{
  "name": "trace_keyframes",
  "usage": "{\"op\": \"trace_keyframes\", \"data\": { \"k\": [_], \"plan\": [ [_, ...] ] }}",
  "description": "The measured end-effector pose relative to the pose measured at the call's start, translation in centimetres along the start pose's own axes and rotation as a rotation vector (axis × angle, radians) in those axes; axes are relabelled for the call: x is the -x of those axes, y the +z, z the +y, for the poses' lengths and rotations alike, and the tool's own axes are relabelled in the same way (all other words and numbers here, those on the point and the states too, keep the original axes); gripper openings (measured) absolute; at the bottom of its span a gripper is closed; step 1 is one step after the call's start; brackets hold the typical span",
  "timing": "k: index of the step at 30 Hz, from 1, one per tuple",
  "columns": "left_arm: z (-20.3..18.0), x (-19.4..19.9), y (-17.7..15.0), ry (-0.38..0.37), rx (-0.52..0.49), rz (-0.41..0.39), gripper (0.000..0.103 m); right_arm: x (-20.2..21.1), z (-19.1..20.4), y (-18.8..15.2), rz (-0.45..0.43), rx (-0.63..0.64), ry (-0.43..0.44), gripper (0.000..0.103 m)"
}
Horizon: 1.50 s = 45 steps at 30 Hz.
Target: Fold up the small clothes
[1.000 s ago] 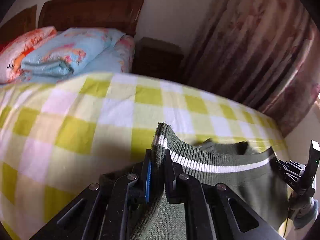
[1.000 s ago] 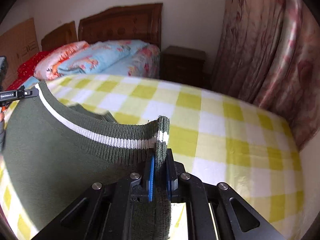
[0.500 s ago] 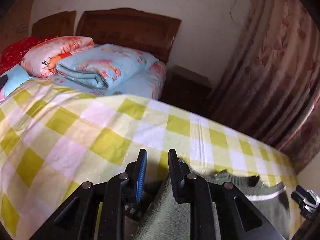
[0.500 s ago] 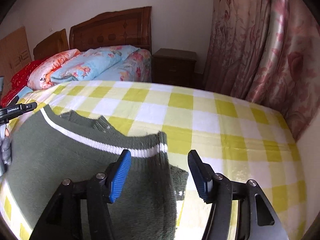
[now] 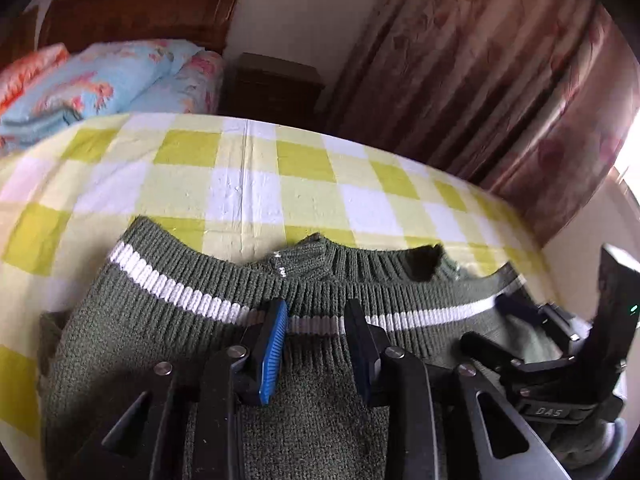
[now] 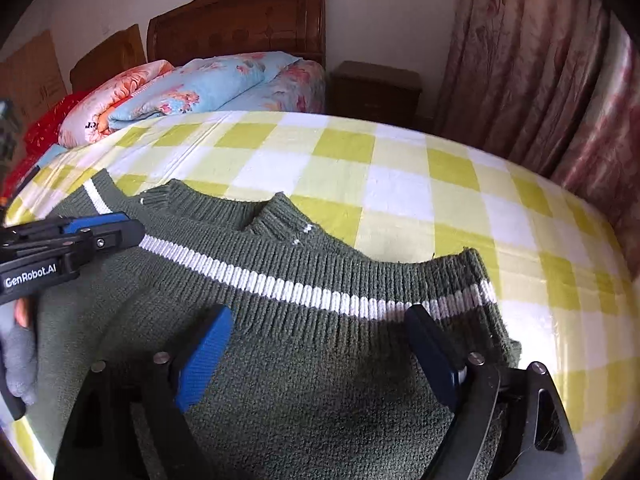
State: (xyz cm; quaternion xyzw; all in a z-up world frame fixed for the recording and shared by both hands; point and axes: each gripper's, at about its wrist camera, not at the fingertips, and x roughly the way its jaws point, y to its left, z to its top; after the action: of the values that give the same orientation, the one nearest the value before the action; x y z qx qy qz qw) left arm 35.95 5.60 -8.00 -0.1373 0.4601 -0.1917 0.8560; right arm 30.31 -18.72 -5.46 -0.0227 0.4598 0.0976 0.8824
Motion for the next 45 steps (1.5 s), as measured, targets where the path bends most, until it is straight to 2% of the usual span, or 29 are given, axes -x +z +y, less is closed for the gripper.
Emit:
{"op": "trace_keyframes", "data": {
  "k": [3, 5, 8, 12, 14, 17, 18, 20, 23, 24, 26, 29, 31, 34, 36, 37, 39, 42, 45],
  "plan": [
    [2.2, -0.4, -0.1, -0.071, 0.103, -0.006, 0.019, -0.1, 0.0, -0.1, -0.003, -0.002, 0.0, 0.103],
    [2.7, -0.6, -0.1, -0.021, 0.131, -0.032, 0.009, -0.1, 0.2, -0.1, -0.004, 0.004, -0.012, 0.103],
    [3.7, 0.5, -0.2, 0.084, 0.197, -0.128, 0.008, 0.1, -0.5, -0.1, -0.016, -0.034, 0.019, 0.103],
    [6.9, 1.2, -0.8, 0.099, 0.354, -0.191, 0.007, 0.3, -0.8, -0.1, -0.027, -0.056, 0.039, 0.103],
    [6.4, 1.0, -0.7, 0.14, 0.333, -0.19, 0.007, 0.3, -0.8, -0.1, -0.028, -0.055, 0.039, 0.103],
    [3.1, 0.8, -0.3, 0.276, 0.211, -0.189, 0.009, 0.2, -1.0, -0.1, -0.028, -0.062, 0.047, 0.103],
    [1.6, 0.9, -0.3, 0.296, 0.14, -0.204, 0.011, 0.1, -1.0, 0.0, -0.028, -0.065, 0.049, 0.103],
    [-1.3, 1.1, -0.5, 0.268, -0.011, -0.21, 0.014, 0.1, -1.0, 0.0, -0.028, -0.064, 0.05, 0.103],
    [-5.8, -0.5, -0.6, 0.206, -0.231, -0.119, 0.016, 0.1, -1.1, 0.1, -0.029, -0.066, 0.054, 0.103],
    [-6.9, -1.7, -0.8, 0.207, -0.297, -0.078, 0.016, 0.1, -1.1, 0.1, -0.029, -0.067, 0.055, 0.103],
    [-7.9, -4.2, -1.2, 0.266, -0.37, 0.015, 0.016, 0.0, -1.1, 0.1, -0.029, -0.066, 0.054, 0.103],
    [-6.7, -3.6, -0.7, 0.239, -0.299, 0.003, 0.016, 0.0, -1.1, 0.1, -0.029, -0.066, 0.053, 0.103],
    [-4.7, -2.2, -0.6, 0.256, -0.241, -0.019, 0.016, 0.0, -1.1, 0.1, -0.028, -0.066, 0.055, 0.103],
    [-0.2, 0.0, 0.1, 0.326, -0.1, -0.05, 0.016, 0.0, -1.1, 0.1, -0.029, -0.067, 0.056, 0.103],
    [2.6, 1.5, 0.3, 0.313, -0.014, -0.076, 0.016, 0.0, -1.1, 0.1, -0.028, -0.067, 0.055, 0.103],
    [3.4, 1.8, 0.3, 0.33, 0.003, -0.085, 0.015, 0.0, -1.1, 0.1, -0.028, -0.067, 0.055, 0.103],
    [3.6, 2.0, 0.1, 0.326, -0.009, -0.091, 0.014, 0.0, -1.1, 0.1, -0.029, -0.068, 0.056, 0.103],
    [2.5, 1.7, -0.3, 0.389, -0.066, -0.1, 0.014, 0.1, -1.1, 0.1, -0.027, -0.065, 0.053, 0.103],
    [2.4, 1.7, -0.2, 0.399, -0.07, -0.106, 0.014, 0.1, -0.9, 0.2, -0.016, -0.058, 0.061, 0.103]
  ]
}}
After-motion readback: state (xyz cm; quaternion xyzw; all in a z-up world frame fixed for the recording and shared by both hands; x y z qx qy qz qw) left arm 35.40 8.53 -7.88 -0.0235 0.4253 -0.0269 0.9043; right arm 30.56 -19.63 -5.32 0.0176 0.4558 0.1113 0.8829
